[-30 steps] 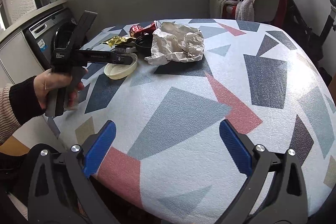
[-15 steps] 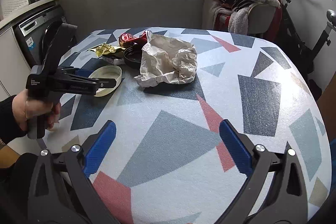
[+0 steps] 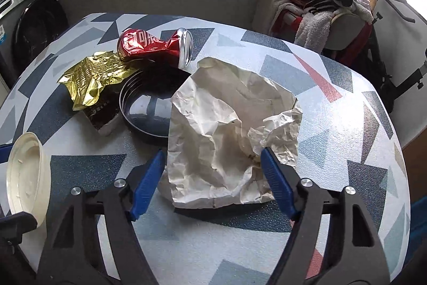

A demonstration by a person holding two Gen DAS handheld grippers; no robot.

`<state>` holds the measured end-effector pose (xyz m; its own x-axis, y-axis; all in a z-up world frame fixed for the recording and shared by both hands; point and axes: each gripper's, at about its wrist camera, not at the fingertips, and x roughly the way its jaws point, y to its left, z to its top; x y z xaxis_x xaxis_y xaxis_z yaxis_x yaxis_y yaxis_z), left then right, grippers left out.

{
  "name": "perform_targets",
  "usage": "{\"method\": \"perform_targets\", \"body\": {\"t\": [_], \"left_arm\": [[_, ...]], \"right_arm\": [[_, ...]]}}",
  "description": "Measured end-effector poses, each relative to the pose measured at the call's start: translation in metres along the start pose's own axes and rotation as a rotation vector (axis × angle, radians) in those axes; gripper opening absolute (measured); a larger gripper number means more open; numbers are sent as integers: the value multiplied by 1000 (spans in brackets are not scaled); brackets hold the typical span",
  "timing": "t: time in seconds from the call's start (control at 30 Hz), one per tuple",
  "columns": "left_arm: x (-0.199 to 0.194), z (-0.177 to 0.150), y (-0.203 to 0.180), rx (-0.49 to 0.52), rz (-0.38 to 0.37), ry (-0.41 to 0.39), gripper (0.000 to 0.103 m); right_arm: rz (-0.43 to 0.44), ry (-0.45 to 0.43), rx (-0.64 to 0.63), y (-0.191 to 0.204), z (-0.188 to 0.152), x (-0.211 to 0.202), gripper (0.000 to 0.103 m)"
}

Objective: Collect trash
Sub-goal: 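Grasp the cream plastic lid with the left tool while the right tool grasps the crumpled white paper, then carry the white paper into the bin with the right tool and open it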

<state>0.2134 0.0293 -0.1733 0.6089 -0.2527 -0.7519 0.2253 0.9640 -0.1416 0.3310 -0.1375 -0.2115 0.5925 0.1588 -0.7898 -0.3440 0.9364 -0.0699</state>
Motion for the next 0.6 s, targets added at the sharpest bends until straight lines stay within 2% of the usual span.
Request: {"method": "perform_targets", "body": {"t": [0.03,0.07,0.17,0.27,0.43,0.6], "left_arm": [[-3,-2,0,3,2,-5,83],[-7,-4,0,5,4,-13,83],[-16,-8,0,-1,0,-37,83],[-27,-11,-2,-9,-6,-50,83],[-49,-19,-15,22,-12,-67,84],[-75,-35,-34,51,-22,-75,84]], "right_arm": [[-7,17,-13,1,1,3,54],[-9,25,-24,0,0,3,38],[74,-34,-7,-9,-7,-18,37],[122,-87,22,-24,-20,-47,35],[177,-173,31,-43,-50,-104,34],[219,-227,-15,-43,-89,-156,34]]}}
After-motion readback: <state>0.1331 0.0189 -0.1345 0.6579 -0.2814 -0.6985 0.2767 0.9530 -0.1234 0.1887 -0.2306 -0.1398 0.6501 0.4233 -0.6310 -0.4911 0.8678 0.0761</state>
